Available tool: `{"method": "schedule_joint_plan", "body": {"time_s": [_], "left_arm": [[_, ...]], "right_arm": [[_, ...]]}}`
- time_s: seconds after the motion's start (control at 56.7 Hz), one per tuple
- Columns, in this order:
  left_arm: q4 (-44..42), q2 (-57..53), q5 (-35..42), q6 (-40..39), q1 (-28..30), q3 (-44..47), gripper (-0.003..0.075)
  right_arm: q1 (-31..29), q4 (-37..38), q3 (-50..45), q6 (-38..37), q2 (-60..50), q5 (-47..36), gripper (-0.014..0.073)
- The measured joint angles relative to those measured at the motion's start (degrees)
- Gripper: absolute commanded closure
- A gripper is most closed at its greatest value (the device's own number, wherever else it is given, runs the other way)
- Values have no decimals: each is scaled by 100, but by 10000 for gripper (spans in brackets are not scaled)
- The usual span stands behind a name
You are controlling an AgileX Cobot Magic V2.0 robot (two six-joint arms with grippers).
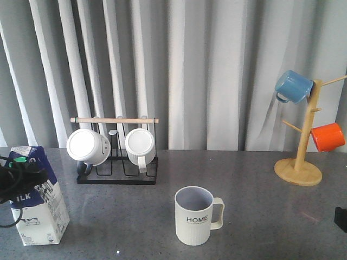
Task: Place milk next to cup
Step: 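Grasp the Pascual milk carton with the left gripper, then carry the milk carton with the left gripper beside the HOME mug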
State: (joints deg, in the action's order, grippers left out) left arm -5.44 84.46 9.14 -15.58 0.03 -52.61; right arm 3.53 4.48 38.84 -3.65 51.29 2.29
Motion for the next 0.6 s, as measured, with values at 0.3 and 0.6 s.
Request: {"method": "schedule_joint_plan", "body": {"time_s": [0.3,0.6], "left_arm": [[0,0,12,0,0,0,728],[769,-159,-49,560,-309,0,726]], "right_arm": [[0,0,0,0,0,0,602],[0,0,0,0,0,0,602]]}}
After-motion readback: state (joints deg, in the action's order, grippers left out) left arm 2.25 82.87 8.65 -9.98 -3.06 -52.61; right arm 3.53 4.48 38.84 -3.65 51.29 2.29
